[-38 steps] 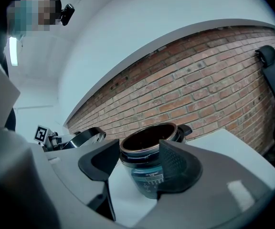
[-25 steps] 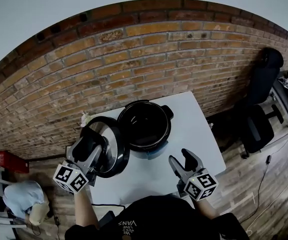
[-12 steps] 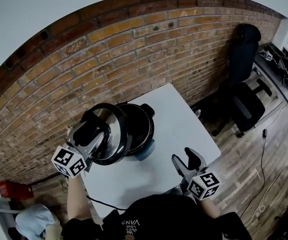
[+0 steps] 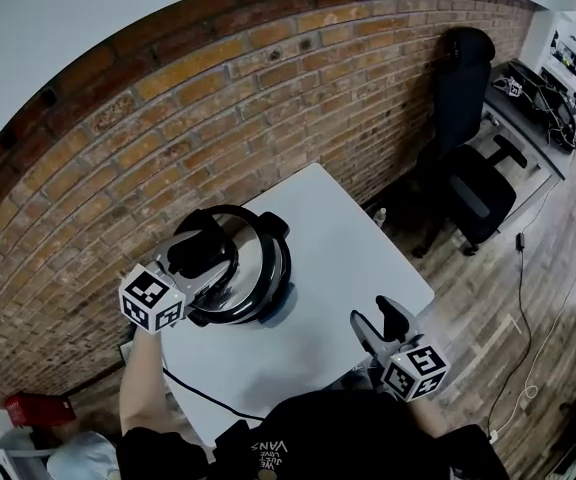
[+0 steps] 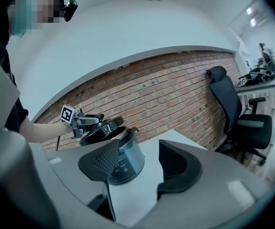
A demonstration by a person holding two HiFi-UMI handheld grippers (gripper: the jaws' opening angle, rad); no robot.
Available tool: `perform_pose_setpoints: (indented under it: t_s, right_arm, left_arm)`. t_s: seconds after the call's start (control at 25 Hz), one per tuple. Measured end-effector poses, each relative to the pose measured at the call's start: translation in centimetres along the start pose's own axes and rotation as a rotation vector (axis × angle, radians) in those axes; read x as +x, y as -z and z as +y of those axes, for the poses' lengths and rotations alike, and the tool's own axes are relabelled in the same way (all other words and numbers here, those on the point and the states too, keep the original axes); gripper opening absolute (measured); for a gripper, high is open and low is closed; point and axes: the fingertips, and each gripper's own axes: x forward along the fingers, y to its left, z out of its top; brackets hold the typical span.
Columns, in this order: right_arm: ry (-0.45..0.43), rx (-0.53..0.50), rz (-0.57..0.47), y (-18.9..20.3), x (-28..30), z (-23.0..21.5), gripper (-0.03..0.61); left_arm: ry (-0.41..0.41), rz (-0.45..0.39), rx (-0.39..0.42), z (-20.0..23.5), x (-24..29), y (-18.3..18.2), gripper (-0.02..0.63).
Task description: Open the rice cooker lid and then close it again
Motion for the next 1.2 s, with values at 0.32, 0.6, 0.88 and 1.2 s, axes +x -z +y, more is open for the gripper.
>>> perform_pose_setpoints:
  t_s: [0.32,0.6,0.88,1.2]
  right_arm:
    - [0.05,0.008,-0.004,0.2,-1.4,-1.5,0.264]
    - [0.061,0.014,-0.01,0.3,-1.7,-1.8,0.264]
    - [0.063,0.02,-0.001,0.7,-1.4,-1.6,0.263]
    - [0.072,0.027,0.002,1.0,-1.4,-1.8,0.263]
  left_arm:
    - [0.136,0.096,0.089,-1.5,2.7,1.1,0.281]
    - [0.223,0.142,0.137,-2.0,3.5,1.9,0.281]
    - [0.307,0.175,0.185,-2.5,4.2,2.8,0.279]
    - [0.338,0.138,0.163,-2.6,4.2,2.9,0.279]
